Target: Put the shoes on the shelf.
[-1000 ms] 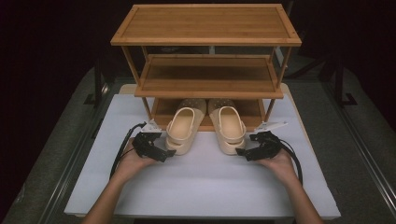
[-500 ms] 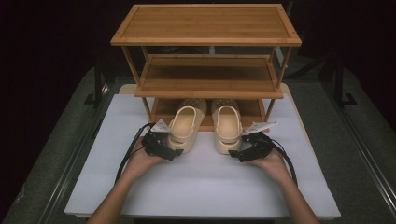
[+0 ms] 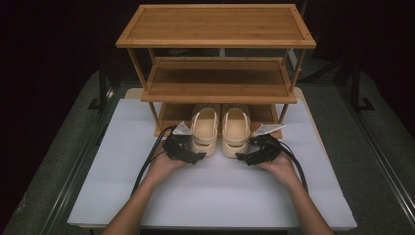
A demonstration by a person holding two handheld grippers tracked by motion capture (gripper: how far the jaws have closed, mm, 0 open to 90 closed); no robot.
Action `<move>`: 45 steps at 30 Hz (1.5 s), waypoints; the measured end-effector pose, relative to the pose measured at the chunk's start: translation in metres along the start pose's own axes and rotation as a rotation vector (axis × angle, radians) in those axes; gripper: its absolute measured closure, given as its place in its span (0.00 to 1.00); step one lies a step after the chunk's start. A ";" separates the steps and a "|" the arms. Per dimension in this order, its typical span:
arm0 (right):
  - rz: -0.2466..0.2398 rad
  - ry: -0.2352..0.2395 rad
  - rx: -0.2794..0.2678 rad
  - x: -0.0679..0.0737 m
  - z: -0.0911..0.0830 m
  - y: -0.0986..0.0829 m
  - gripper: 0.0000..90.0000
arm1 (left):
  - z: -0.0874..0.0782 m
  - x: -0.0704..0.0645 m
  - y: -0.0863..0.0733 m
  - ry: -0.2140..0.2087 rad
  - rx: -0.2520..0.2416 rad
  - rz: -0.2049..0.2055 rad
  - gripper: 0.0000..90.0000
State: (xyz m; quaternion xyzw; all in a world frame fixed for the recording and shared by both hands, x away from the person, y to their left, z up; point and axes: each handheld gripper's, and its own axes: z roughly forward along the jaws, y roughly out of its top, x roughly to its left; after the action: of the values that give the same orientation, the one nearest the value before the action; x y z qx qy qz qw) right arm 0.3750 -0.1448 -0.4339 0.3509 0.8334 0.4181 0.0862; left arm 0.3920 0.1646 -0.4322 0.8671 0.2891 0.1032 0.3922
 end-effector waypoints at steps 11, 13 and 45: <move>0.007 -0.007 -0.012 0.001 0.003 0.001 0.14 | 0.004 -0.004 0.005 0.001 0.004 -0.002 0.05; 0.008 -0.007 -0.010 0.001 0.004 0.002 0.14 | 0.004 -0.004 0.005 0.003 0.006 -0.003 0.05; -0.041 -0.090 -0.003 -0.043 0.047 0.051 0.14 | 0.037 0.051 0.037 0.087 0.028 -0.071 0.03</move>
State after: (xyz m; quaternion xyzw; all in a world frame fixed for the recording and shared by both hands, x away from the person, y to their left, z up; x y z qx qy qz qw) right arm 0.4533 -0.1227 -0.4311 0.3520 0.8351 0.4014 0.1326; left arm 0.4642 0.1520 -0.4325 0.8563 0.3380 0.1230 0.3706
